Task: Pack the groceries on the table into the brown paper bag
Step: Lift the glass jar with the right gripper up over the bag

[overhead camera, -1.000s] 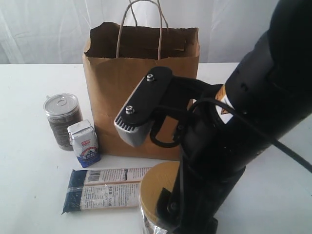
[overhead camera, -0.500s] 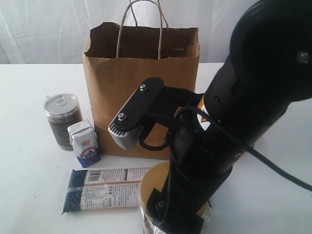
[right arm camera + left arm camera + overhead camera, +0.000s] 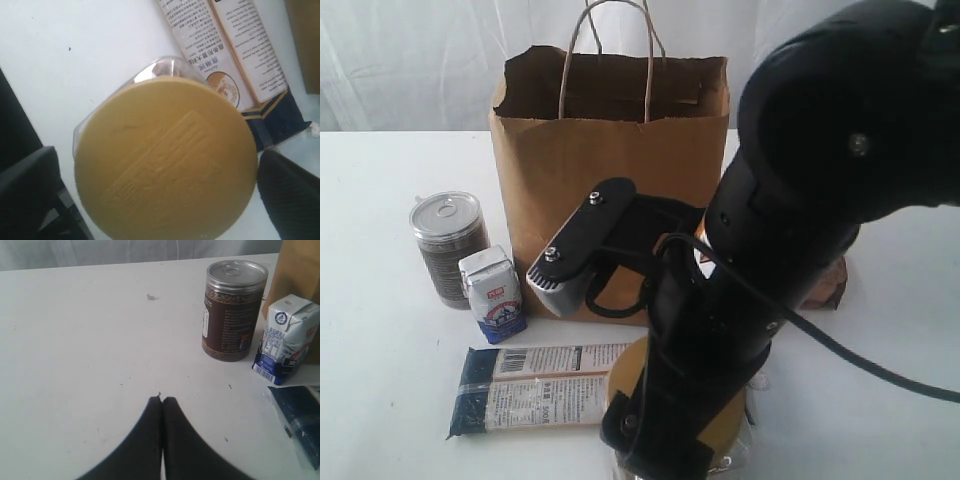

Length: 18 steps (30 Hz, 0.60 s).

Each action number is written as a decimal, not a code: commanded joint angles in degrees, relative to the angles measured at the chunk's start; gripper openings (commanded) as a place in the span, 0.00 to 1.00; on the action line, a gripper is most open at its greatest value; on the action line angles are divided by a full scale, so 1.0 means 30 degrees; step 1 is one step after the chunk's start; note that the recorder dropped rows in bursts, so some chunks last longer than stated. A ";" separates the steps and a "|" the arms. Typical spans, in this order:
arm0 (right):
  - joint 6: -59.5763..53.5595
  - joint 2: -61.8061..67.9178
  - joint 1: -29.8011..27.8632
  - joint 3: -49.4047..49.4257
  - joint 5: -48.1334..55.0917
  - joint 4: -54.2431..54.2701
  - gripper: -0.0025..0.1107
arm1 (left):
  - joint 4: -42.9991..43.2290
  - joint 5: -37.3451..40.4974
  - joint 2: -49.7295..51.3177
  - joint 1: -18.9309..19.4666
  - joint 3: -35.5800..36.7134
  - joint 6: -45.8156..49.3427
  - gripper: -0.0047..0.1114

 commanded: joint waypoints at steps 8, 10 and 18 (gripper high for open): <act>-0.0501 0.1039 -0.0435 -0.0162 -0.0313 0.0180 0.95 | -0.0177 0.0009 -0.0060 -0.0085 0.0077 0.0009 0.04; -0.0505 0.1224 -0.0435 -0.0162 -0.0198 0.0180 0.95 | -0.0177 0.0009 -0.0060 -0.0085 0.0077 0.0009 0.04; -0.0505 0.2085 -0.0435 -0.0162 -0.0064 0.0210 0.89 | -0.0177 0.0009 -0.0060 -0.0085 0.0077 0.0009 0.04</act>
